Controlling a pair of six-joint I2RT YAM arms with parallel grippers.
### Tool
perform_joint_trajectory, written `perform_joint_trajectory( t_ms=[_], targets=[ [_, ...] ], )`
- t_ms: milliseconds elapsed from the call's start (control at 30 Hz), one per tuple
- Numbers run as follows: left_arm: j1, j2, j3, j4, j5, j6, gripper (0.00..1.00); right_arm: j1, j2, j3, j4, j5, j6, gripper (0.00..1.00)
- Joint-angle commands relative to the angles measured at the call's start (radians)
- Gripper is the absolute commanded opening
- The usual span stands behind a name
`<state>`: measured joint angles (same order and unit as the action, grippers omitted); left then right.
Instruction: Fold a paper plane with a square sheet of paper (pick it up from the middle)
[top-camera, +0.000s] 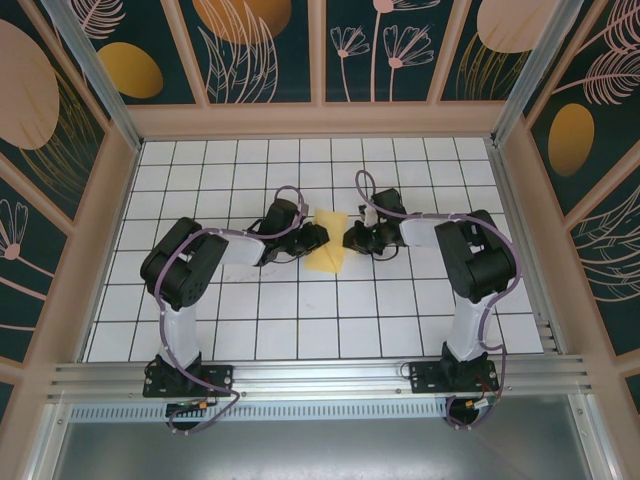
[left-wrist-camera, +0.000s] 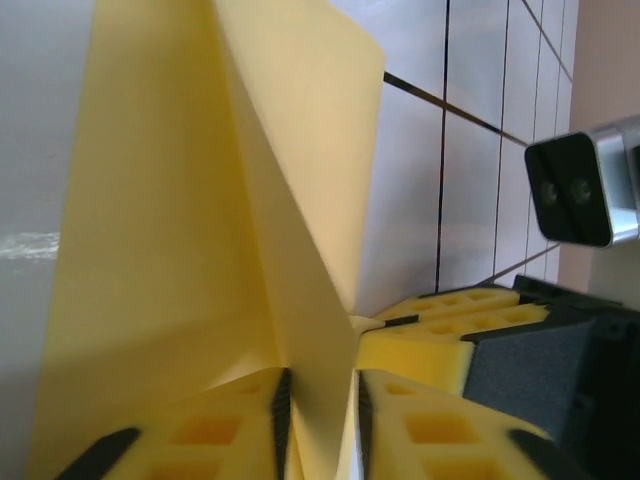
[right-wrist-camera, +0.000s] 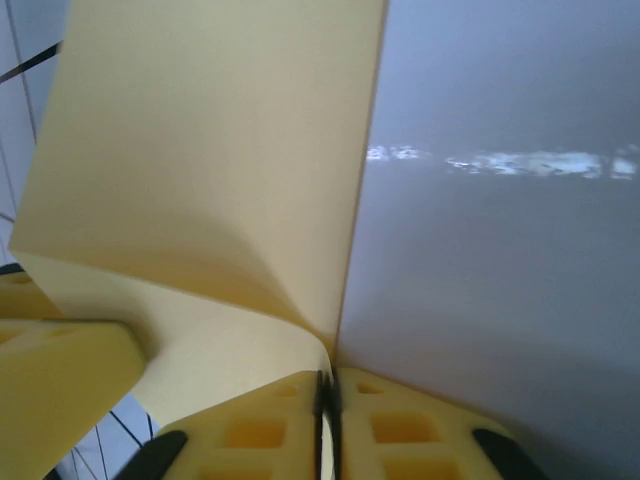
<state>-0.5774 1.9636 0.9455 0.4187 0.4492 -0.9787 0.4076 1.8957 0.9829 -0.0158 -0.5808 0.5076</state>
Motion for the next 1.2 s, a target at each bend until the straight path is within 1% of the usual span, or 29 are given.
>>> perform_joint_trajectory(
  t_ms=[0,33,133,200,267,367,467,500,533,600,667,767,800,900,933,967,1033,1167],
  targets=[
    [-0.006,0.020,0.022,-0.014,0.007,0.035,0.18,-0.019,-0.085,-0.019,0.021,0.005,0.018,0.28],
    [-0.006,0.018,0.022,-0.015,0.000,0.041,0.15,-0.026,-0.113,-0.023,0.022,0.018,0.023,0.36],
    [-0.006,0.010,0.021,-0.029,-0.027,0.065,0.08,-0.047,-0.202,-0.046,0.030,0.072,0.027,0.52],
    [-0.006,-0.004,0.021,-0.047,-0.046,0.087,0.06,-0.056,-0.261,-0.066,0.028,0.139,0.015,0.61],
    [-0.006,-0.027,0.057,-0.085,-0.070,0.117,0.05,-0.069,-0.314,-0.085,0.027,0.207,0.002,0.68],
    [-0.006,-0.081,0.094,-0.197,-0.128,0.188,0.04,-0.098,-0.386,-0.110,0.026,0.262,-0.012,0.74],
    [-0.006,-0.157,0.145,-0.358,-0.224,0.274,0.04,-0.134,-0.452,-0.129,0.027,0.291,-0.027,0.82],
    [-0.007,-0.181,0.168,-0.418,-0.264,0.306,0.04,-0.147,-0.471,-0.134,0.026,0.298,-0.030,0.87],
    [-0.007,-0.202,0.191,-0.476,-0.306,0.337,0.04,-0.161,-0.485,-0.138,0.021,0.312,-0.030,0.98],
    [-0.011,-0.235,0.237,-0.578,-0.398,0.392,0.04,-0.181,-0.514,-0.146,0.016,0.341,-0.026,0.99],
    [-0.019,-0.244,0.290,-0.686,-0.512,0.436,0.04,-0.198,-0.540,-0.161,0.020,0.376,-0.025,0.99],
    [-0.044,-0.243,0.376,-0.831,-0.731,0.485,0.04,-0.228,-0.581,-0.173,0.017,0.389,-0.024,0.99],
    [-0.055,-0.237,0.409,-0.880,-0.831,0.488,0.04,-0.234,-0.596,-0.178,0.024,0.386,-0.035,0.99],
    [-0.084,-0.165,0.509,-1.026,-1.085,0.468,0.05,-0.237,-0.624,-0.191,0.040,0.408,-0.036,0.99],
    [-0.090,-0.137,0.534,-1.057,-1.138,0.463,0.05,-0.239,-0.625,-0.194,0.043,0.407,-0.034,0.99],
    [-0.096,-0.102,0.557,-1.095,-1.187,0.450,0.06,-0.244,-0.624,-0.196,0.051,0.397,-0.035,0.99],
    [-0.105,-0.040,0.597,-1.136,-1.245,0.431,0.06,-0.254,-0.621,-0.201,0.059,0.385,-0.024,0.99],
    [-0.121,0.071,0.635,-1.144,-1.283,0.427,0.05,-0.273,-0.612,-0.208,0.060,0.360,-0.017,0.99]
  ],
)
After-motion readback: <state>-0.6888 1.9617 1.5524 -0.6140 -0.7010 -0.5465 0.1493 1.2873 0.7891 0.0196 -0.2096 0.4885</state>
